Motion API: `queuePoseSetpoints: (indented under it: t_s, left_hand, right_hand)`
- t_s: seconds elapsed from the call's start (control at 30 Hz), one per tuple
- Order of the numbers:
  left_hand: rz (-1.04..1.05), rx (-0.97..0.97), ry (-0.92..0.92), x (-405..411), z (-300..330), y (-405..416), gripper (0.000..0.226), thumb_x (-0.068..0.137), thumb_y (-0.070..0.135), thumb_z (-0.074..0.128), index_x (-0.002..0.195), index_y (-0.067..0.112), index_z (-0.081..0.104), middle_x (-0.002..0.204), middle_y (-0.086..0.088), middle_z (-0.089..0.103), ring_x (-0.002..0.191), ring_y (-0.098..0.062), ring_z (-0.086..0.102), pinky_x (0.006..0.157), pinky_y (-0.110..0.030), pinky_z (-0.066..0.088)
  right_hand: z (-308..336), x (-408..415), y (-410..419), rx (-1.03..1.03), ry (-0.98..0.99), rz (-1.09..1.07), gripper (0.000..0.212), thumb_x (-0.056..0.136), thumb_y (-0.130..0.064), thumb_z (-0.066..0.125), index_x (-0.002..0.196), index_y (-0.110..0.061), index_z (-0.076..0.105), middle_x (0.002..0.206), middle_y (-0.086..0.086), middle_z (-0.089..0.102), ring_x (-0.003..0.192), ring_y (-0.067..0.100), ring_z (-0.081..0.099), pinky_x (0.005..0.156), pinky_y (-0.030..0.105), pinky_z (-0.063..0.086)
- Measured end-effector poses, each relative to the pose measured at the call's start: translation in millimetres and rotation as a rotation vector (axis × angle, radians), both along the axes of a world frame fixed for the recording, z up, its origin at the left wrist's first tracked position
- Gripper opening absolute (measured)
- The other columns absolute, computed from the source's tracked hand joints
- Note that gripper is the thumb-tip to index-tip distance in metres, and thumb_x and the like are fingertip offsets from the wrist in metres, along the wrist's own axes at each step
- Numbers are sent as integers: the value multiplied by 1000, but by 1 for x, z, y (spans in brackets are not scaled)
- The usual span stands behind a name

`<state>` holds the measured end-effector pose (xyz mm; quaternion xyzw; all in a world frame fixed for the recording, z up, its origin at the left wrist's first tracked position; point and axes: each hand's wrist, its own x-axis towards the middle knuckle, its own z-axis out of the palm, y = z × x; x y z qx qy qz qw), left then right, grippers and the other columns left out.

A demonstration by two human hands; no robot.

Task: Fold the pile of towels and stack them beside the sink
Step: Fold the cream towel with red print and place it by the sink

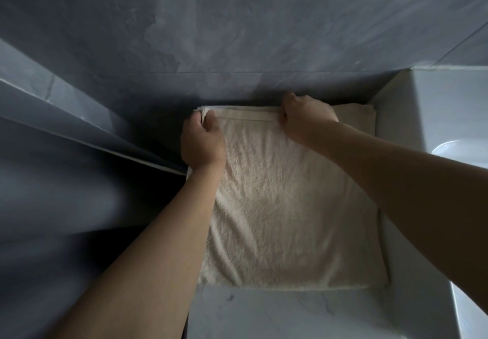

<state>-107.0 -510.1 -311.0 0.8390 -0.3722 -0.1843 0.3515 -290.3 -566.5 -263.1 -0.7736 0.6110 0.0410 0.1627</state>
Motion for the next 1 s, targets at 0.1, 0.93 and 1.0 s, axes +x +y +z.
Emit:
queuePoseSetpoints:
  t_s: [0.1, 0.93, 1.0]
  left_hand:
    - [10, 7, -17, -2, 0, 0, 29, 102, 38, 48, 104, 15, 66, 105, -1, 65, 88, -9, 54, 72, -22, 32]
    - [-876, 251, -752, -5, -22, 38, 67, 99, 63, 9, 159, 34, 1, 167, 4, -5, 154, -19, -8, 123, -52, 0]
    - [-852, 248, -769, 5, -23, 39, 69, 99, 64, 7, 159, 30, 2, 168, 1, -5, 154, -20, -8, 123, -50, 3]
  right_hand:
    - [-1, 3, -4, -15, 16, -35, 23, 95, -17, 44, 116, -8, 51, 110, 14, 64, 95, 36, 62, 69, 33, 35]
    - [-55, -89, 75, -154, 35, -29, 65, 94, -60, 17, 154, -34, 15, 163, 1, 5, 150, 26, 2, 119, 47, -4]
    - [-57, -93, 75, -165, 68, -62, 68, 94, -63, 16, 154, -33, 10, 163, 1, 4, 150, 27, 2, 119, 48, -3]
